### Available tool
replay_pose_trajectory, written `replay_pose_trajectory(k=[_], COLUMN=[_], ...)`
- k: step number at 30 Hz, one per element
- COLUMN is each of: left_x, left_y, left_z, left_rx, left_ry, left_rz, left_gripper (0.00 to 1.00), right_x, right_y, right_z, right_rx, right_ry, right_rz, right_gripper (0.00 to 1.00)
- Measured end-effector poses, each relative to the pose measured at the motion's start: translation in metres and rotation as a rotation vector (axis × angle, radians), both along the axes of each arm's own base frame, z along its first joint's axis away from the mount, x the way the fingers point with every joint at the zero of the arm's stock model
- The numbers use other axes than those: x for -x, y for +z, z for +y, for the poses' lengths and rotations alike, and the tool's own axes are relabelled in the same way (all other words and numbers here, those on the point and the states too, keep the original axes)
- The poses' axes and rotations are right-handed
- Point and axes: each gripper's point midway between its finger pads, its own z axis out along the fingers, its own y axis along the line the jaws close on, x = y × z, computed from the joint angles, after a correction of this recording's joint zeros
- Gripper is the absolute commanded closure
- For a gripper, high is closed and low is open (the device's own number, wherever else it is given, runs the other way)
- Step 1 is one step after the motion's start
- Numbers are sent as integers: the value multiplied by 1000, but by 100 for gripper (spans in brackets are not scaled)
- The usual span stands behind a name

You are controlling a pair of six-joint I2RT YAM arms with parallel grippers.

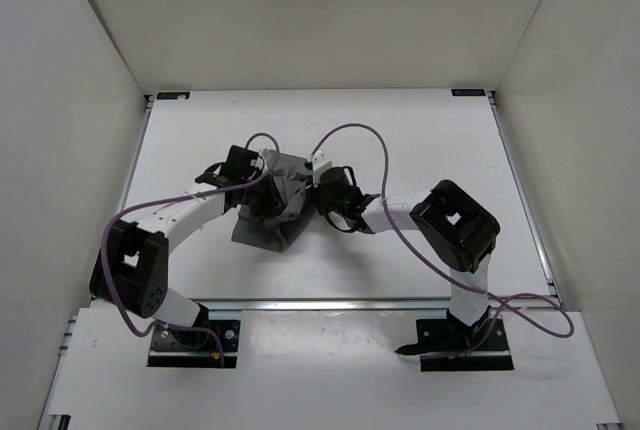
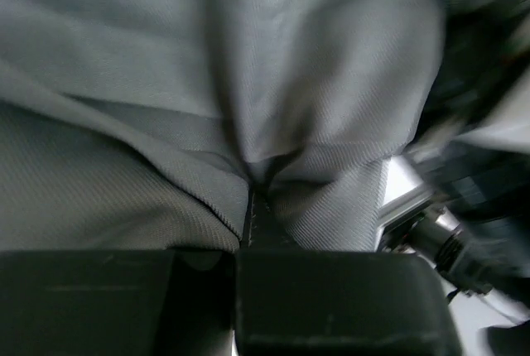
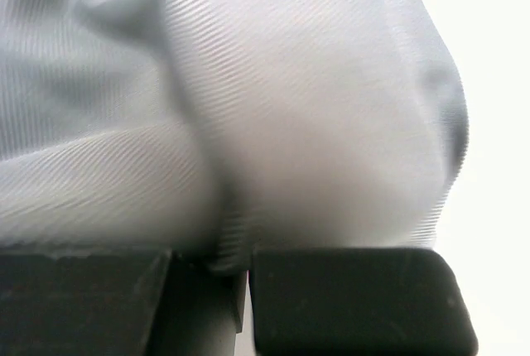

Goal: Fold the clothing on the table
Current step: Fold the skirt

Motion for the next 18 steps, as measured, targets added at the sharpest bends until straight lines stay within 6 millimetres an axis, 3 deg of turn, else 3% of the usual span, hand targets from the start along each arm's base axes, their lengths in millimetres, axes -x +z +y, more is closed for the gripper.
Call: replay_pose_trajectory(k=[3,8,12,15,18], left_x=[14,7,12,29,47], left_y=[-8,-8,-7,-19,-38], left_z=[9,26,21,15,18], left_rx=[-13,-36,-49,-57,-73], left_ry=[19,75,63,42,40], left_rz=[19,4,-19,-1,44], left_gripper=[100,100,97,96,88], right_x=[4,6,15,17,14], right_y=[1,2,10,32,72], right_z=[-3,0,-5,-19,-36], right_rx=[-20,-44,-94,-181,-283], right_ry=[11,34,52,56,67], right_rz=[18,37,88,132,130], right_gripper=[100,100,96,79,58])
